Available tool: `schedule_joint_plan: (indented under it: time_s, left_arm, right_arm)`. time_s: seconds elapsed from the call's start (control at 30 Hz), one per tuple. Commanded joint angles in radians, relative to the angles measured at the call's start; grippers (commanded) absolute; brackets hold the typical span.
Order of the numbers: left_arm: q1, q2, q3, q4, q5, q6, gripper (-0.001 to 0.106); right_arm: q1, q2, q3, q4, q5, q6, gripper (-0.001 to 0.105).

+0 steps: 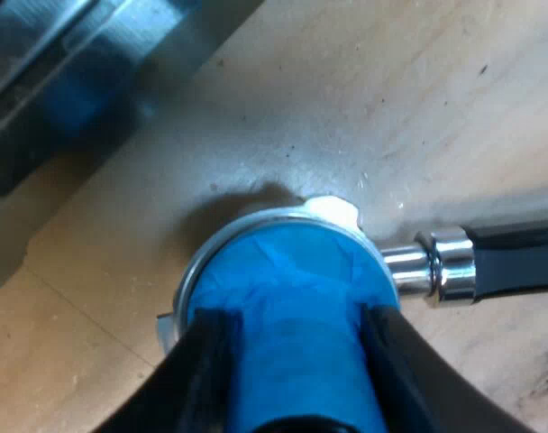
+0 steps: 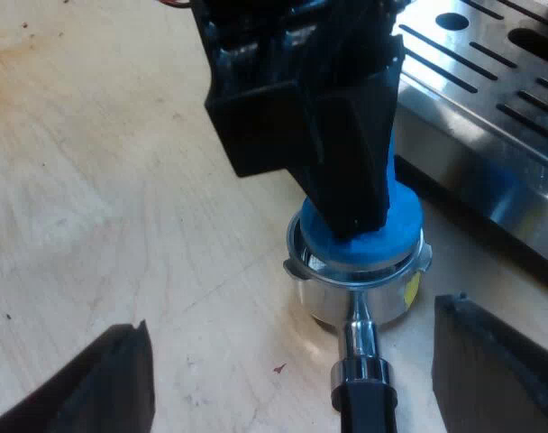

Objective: Grind coffee beans and then tamp

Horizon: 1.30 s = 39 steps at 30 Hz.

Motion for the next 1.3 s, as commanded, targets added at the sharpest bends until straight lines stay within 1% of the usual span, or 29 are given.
schedule_joint_plan:
  time_s: [0.03, 0.47, 1.0, 1.3]
  left_arm:
    - [-0.005, 0.009, -0.008, -0.010, 0.003, 0.005, 0.000]
    - [-0.005, 0.049, -0.002, -0.018, 0.003, 0.005, 0.000]
    - [-0.005, 0.106, 0.063, -0.041, 0.003, 0.005, 0.000]
    - [-0.005, 0.113, 0.147, -0.070, -0.082, 0.005, 0.000]
  right_arm:
    - [0.002, -0.002, -0.003, -0.015, -0.003, -0.005, 0.066]
    - [0.002, -0.002, -0.003, -0.015, -0.003, -0.005, 0.066]
    - [0.002, -0.002, -0.003, -0.015, 0.012, -0.005, 0.066]
    - [0.002, -0.002, -0.003, -0.015, 0.012, -0.005, 0.066]
